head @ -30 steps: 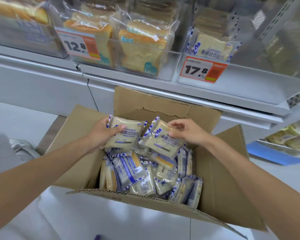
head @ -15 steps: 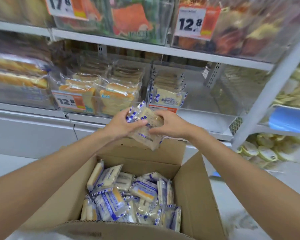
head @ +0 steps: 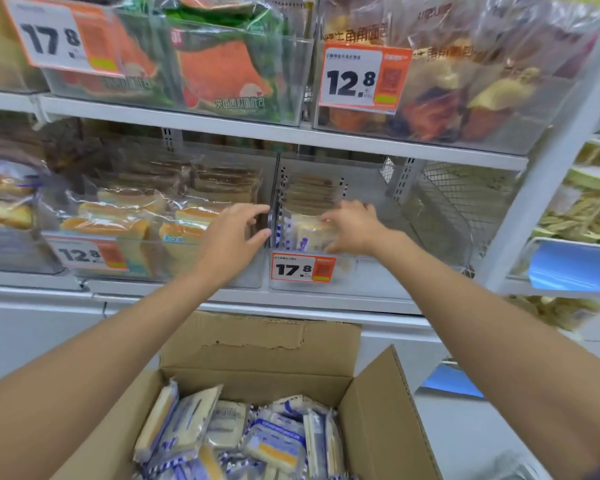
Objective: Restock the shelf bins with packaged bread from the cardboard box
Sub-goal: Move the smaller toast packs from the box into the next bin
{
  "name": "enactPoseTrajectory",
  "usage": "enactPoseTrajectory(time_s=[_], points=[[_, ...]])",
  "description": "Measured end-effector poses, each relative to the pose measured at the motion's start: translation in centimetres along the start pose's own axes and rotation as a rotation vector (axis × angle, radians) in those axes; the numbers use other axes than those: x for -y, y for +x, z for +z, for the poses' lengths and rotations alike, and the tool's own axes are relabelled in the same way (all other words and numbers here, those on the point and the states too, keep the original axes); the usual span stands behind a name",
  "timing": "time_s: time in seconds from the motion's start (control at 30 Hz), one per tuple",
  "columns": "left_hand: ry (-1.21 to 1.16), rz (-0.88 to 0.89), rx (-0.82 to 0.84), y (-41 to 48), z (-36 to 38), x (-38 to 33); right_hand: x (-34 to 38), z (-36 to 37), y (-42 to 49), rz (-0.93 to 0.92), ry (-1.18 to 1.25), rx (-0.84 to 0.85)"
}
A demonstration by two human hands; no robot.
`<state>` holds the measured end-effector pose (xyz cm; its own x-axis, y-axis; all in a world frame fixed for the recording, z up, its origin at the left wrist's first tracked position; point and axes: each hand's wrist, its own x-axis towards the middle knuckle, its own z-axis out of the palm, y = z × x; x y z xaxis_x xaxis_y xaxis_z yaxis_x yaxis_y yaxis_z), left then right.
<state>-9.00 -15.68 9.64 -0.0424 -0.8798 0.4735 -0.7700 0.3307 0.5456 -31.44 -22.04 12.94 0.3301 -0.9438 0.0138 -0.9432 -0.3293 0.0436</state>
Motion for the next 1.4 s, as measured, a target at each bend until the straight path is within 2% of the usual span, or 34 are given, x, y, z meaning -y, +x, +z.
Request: enactPoseTrajectory(time_s=[0.07, 0.13, 0.2, 0.23, 0.3, 0.4, 0.7, 0.83, 0.9, 1.07, 1.17, 1.23, 1.27, 1.33, 1.4], points=[[0.026, 0.059, -0.025, -0.3, 0.4, 0.9, 0.0, 1.7, 1.0, 0.027, 0.114, 0.044], [0.033, 0.099, -0.044, -0.5, 0.6, 1.7, -0.4, 1.7, 1.2, 0.013, 0.383, 0.078], [0.044, 0.125, -0.065, -0.6, 1.0, 2.1, -1.2, 1.1, 0.9, 0.012, 0.621, 0.050], [0.045, 0.128, -0.073, -0.6, 1.2, 2.3, -1.7, 1.0, 0.8, 0.043, 0.654, 0.009], [0.033, 0.112, -0.078, -0.5, 1.5, 2.5, -2.5, 1.0, 0.7, 0.119, 0.597, 0.019], [0.030, 0.110, -0.071, -0.6, 1.5, 2.6, -1.8, 2.1, 1.3, 0.136, 0.551, 0.179], [0.041, 0.116, -0.080, -0.6, 1.5, 2.5, -0.2, 2.7, 0.6, 0.195, 0.598, -0.009], [0.052, 0.107, -0.074, -0.7, 1.3, 2.1, 0.1, 2.0, 0.9, 0.234, 0.591, 0.123], [0.054, 0.113, -0.069, -0.7, 1.3, 2.1, 0.3, 1.9, 1.0, 0.253, 0.574, 0.129], [0.033, 0.081, -0.096, -1.1, 1.1, 1.2, 1.4, 1.9, -0.1, 0.276, 0.470, 0.029], [0.053, 0.159, -0.161, -2.1, 1.0, 0.3, 2.2, 1.8, -1.8, 0.195, 0.384, -0.279], [-0.047, 0.129, -0.091, -3.3, 1.1, -0.2, 3.5, 1.9, -3.6, 0.083, 0.474, -0.471], [-0.117, 0.064, -0.019, -4.1, 1.2, -0.2, 4.3, 2.3, -4.7, 0.024, 0.521, -0.488], [-0.168, -0.087, 0.146, -6.2, 1.7, 0.5, 6.2, 3.7, -6.9, -0.067, 0.586, -0.394], [-0.167, -0.233, 0.302, -9.0, 2.4, 2.4, 7.7, 6.6, -9.0, -0.111, 0.605, -0.215]])
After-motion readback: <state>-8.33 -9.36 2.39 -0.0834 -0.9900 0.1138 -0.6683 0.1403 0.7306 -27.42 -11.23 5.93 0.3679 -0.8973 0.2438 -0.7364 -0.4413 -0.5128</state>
